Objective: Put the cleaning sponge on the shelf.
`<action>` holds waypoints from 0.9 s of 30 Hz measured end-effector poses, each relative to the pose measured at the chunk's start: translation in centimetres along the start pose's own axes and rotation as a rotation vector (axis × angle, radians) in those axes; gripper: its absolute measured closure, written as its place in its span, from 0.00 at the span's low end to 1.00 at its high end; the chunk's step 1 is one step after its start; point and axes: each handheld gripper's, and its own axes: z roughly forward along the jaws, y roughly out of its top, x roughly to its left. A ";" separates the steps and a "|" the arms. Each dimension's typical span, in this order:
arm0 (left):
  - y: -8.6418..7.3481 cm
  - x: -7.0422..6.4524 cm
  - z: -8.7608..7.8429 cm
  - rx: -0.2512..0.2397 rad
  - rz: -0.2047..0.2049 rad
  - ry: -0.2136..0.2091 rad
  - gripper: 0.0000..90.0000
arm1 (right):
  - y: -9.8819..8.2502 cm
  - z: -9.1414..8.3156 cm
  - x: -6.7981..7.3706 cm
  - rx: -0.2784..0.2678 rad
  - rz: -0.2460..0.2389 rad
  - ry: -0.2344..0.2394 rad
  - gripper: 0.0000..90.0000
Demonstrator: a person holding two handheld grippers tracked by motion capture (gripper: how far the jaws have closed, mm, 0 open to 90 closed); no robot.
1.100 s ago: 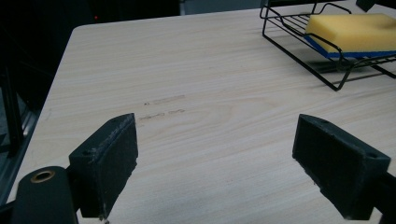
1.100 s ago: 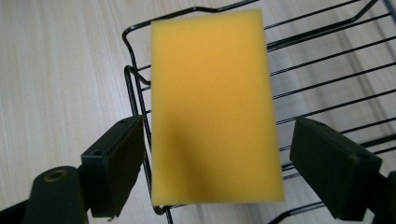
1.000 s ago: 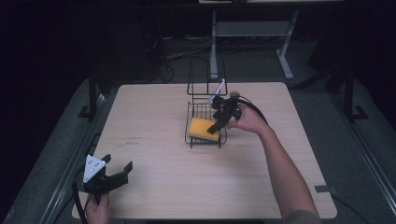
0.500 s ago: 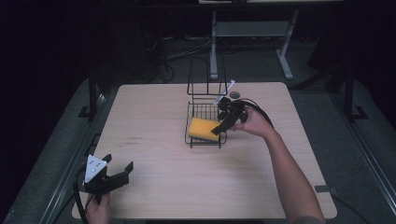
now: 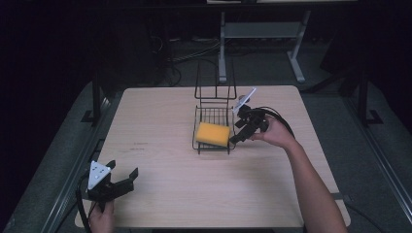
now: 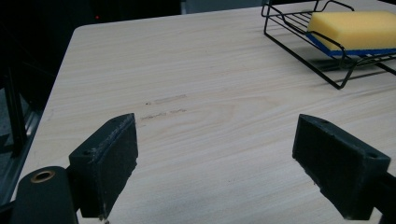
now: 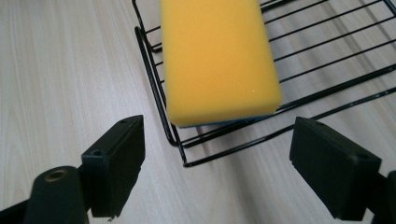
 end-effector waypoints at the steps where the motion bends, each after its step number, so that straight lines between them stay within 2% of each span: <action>1: 0.0 0.0 0.0 0.000 0.002 -0.001 0.15 | -0.2 0.0 0.1 0.005 0.002 0.001 0.20; 3: 0.0 0.0 0.0 -0.002 0.005 -0.001 0.15 | -0.4 -0.1 0.2 0.010 -0.011 -0.010 0.20; 8: 0.1 -0.1 0.0 -0.002 0.010 -0.007 0.15 | -1.2 -0.6 0.5 0.002 -0.003 -0.014 0.20; 15: 0.2 -0.4 -0.1 -0.004 0.020 -0.008 0.15 | -3.6 -1.6 1.4 0.004 0.015 -0.035 0.20; 27: 0.2 -0.2 0.0 -0.005 0.010 -0.005 0.15 | -7.3 -2.6 2.3 0.010 0.052 -0.052 0.19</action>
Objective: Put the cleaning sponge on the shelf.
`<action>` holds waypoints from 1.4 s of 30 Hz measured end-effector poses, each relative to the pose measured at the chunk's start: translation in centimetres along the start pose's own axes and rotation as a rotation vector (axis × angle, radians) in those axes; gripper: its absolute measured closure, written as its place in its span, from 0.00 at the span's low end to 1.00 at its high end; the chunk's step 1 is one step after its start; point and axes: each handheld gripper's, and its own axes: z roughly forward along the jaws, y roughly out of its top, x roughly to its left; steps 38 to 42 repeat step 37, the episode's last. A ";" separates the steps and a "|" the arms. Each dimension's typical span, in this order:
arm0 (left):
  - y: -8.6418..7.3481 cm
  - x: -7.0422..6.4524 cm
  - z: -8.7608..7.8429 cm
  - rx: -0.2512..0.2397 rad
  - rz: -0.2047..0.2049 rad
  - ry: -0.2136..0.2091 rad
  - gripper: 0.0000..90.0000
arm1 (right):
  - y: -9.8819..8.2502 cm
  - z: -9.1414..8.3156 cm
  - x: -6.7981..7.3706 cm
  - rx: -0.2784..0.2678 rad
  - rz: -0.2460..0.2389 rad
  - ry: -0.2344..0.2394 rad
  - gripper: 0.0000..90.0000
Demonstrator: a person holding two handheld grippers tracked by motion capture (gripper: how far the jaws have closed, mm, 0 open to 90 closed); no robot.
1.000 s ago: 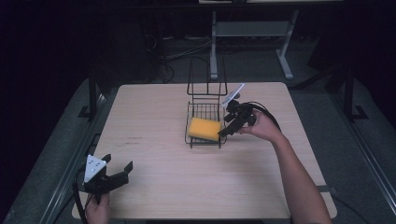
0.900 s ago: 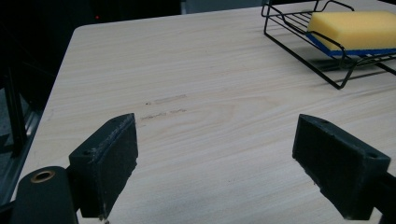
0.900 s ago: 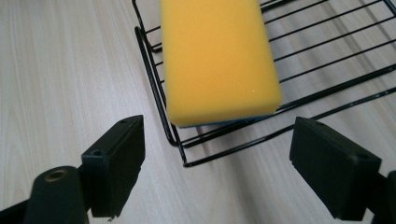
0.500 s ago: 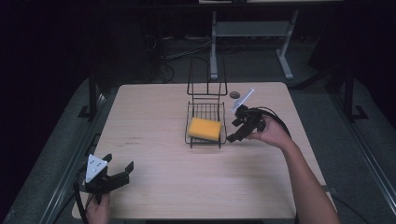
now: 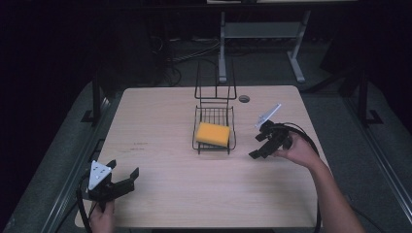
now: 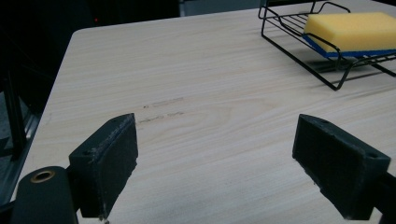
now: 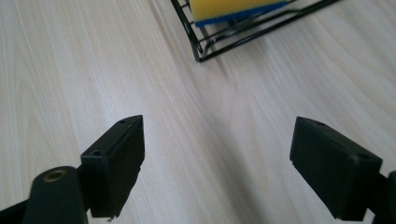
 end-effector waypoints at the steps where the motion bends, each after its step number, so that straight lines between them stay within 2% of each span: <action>1: 0.0 0.0 0.0 0.001 -0.001 0.001 0.15 | -0.2 0.0 0.0 0.001 0.004 -0.003 0.19; 16: -0.1 -0.1 0.0 0.002 0.001 -0.002 0.15 | -2.7 -0.9 0.6 0.002 0.020 -0.023 0.20; 27: -0.1 -0.1 0.0 0.002 0.003 -0.007 0.15 | -4.5 -1.0 1.2 0.006 0.036 -0.031 0.20; 32: -0.1 -0.2 0.0 0.002 0.003 -0.010 0.15 | -5.1 -1.3 1.9 0.001 0.017 -0.048 0.20; 37: 0.0 -0.2 0.0 -0.001 0.008 -0.011 0.15 | -5.8 -1.8 3.1 -0.031 0.000 -0.075 0.19; 42: 0.0 -0.2 0.0 -0.001 0.008 -0.011 0.15 | -5.8 -1.8 3.1 -0.031 0.000 -0.075 0.19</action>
